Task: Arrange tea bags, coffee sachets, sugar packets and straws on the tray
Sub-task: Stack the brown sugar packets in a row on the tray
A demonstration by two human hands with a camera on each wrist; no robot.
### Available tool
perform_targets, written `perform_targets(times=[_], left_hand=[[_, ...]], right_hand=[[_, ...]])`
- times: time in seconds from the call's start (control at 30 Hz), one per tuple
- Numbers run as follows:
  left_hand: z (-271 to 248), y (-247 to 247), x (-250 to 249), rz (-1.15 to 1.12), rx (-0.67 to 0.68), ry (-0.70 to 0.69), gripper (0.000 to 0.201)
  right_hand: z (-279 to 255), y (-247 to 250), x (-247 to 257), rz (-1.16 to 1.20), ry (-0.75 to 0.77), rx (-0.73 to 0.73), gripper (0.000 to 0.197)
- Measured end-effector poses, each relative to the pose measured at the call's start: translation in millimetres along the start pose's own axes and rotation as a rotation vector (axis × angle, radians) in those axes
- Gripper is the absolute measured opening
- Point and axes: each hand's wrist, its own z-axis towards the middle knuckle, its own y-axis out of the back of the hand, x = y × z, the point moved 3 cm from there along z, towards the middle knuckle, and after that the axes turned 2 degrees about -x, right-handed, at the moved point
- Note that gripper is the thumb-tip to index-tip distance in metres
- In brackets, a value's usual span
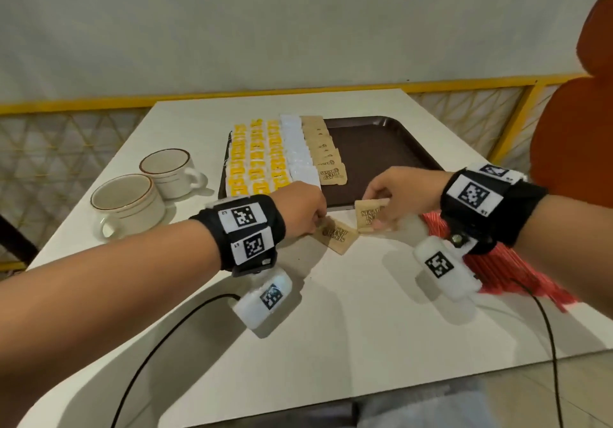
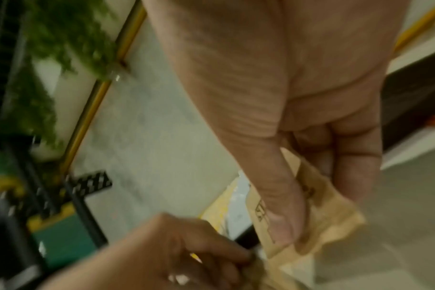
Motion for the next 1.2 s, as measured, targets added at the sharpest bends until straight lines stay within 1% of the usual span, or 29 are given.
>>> perform_targets(times=[0.07, 0.1, 0.13, 0.17, 0.23, 0.3, 0.37, 0.47, 0.53, 0.6, 0.67, 0.73, 0.83, 0.93, 0.97, 1.0, 1.03, 1.07, 1.13, 1.17, 1.2], left_hand=[[2, -1, -1, 0.003, -0.001, 0.006, 0.029], [3, -1, -1, 0.002, -0.002, 0.01, 0.028], [4, -1, -1, -0.003, -0.002, 0.015, 0.027], [5, -1, -1, -0.014, 0.003, 0.022, 0.027], [5, -2, -1, -0.036, 0.016, 0.03, 0.026], [3, -4, -2, -0.026, 0.018, 0.021, 0.025], [-2, -9, -2, -0.032, 0.003, -0.002, 0.023], [-12, -13, 0, -0.069, -0.011, -0.01, 0.024], [-18, -12, 2, -0.049, -0.016, 0.023, 0.028], [-23, -10, 3, -0.016, -0.053, 0.046, 0.024], [-26, -9, 3, -0.006, -0.07, 0.055, 0.022], [-27, -9, 4, -0.032, -0.085, 0.065, 0.021], [-28, -8, 11, -0.114, -0.114, 0.114, 0.02], [-28, -7, 21, -0.2, -0.152, 0.154, 0.012], [-29, -7, 25, -0.243, -0.16, 0.167, 0.011], [-29, -5, 28, -0.333, -0.163, 0.194, 0.01], [-30, -4, 32, -0.49, -0.153, 0.236, 0.009], [-31, -2, 34, -0.703, -0.129, 0.279, 0.01], [-35, 3, 35, -1.111, -0.07, 0.323, 0.013], [-36, 5, 35, -1.238, -0.047, 0.321, 0.015], [-37, 8, 35, -1.324, -0.039, 0.317, 0.017]], right_hand=[[-2, 4, 0, 0.243, -0.026, 0.042, 0.036], [-2, 0, 1, 0.304, -0.035, 0.072, 0.039], [0, -6, 4, 0.307, -0.045, 0.094, 0.041], [2, -15, 8, 0.292, -0.059, 0.099, 0.041], [8, -30, 17, 0.251, -0.078, 0.051, 0.04], [14, -38, 25, 0.215, -0.067, -0.017, 0.032], [16, -41, 32, 0.151, -0.048, -0.043, 0.032], [14, -43, 40, 0.034, -0.024, -0.004, 0.04], [11, -43, 44, 0.011, -0.007, 0.043, 0.038], [7, -43, 46, -0.009, 0.022, 0.039, 0.033], [3, -43, 50, -0.04, 0.046, 0.032, 0.038], [1, -44, 51, -0.066, 0.055, 0.061, 0.041], [-1, -47, 49, -0.082, 0.076, 0.094, 0.031], [-2, -45, 42, -0.041, 0.094, 0.058, 0.028], [-2, -41, 39, 0.01, 0.098, 0.03, 0.026], [-2, -35, 35, 0.096, 0.093, -0.012, 0.023], [-3, -28, 31, 0.223, 0.086, -0.059, 0.019], [-4, -23, 28, 0.385, 0.088, -0.099, 0.018], [-4, -15, 26, 0.683, 0.133, -0.128, 0.028], [-5, -13, 29, 0.753, 0.165, -0.109, 0.033], [-4, -12, 32, 0.763, 0.196, -0.08, 0.035]])
